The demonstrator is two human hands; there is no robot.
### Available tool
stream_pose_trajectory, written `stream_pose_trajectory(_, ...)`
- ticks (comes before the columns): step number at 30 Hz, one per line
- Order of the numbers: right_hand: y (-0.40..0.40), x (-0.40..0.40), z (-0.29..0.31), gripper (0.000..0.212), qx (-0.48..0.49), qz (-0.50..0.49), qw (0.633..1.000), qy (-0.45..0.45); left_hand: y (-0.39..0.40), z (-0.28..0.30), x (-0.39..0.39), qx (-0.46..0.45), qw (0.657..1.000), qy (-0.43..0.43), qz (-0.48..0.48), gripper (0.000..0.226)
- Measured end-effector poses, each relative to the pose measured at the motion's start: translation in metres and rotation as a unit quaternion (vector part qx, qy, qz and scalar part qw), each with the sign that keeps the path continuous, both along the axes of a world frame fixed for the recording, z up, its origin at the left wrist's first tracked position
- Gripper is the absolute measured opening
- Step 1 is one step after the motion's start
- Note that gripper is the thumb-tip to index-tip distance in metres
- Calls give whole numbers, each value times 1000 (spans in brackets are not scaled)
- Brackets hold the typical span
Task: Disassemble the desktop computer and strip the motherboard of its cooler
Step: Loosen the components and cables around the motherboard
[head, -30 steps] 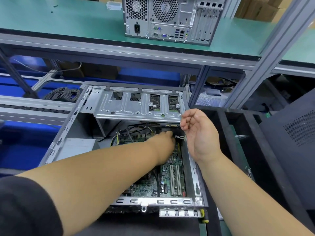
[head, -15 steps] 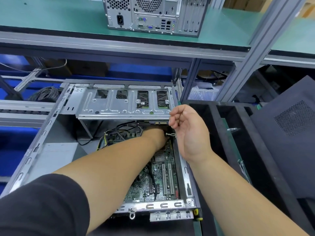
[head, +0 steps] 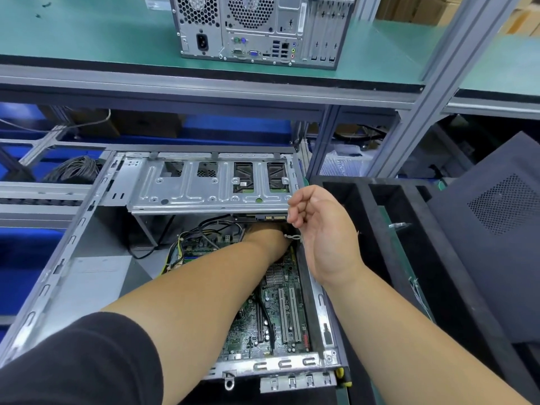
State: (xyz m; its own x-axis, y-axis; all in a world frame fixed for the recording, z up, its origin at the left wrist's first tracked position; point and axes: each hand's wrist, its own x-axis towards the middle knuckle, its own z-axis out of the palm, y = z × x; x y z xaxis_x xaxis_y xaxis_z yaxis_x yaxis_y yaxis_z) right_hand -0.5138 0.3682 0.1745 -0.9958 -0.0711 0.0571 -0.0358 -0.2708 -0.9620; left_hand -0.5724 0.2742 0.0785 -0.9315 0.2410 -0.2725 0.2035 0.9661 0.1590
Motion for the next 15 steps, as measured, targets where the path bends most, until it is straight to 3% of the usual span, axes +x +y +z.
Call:
stream_pose_trajectory(4, -1, 0, 0, 25, 7, -5, 1000, 0, 1, -3, -5, 28, 999, -10, 44, 6)
stream_pose_trajectory(9, 0, 1, -2, 26, 20, -8, 1000, 5, 3, 1, -2, 51, 997, -10, 56, 30)
stream_pose_trajectory(15, 0, 1, -3, 28, 34, -13, 999, 7, 1, 1, -2, 42, 998, -1, 50, 34)
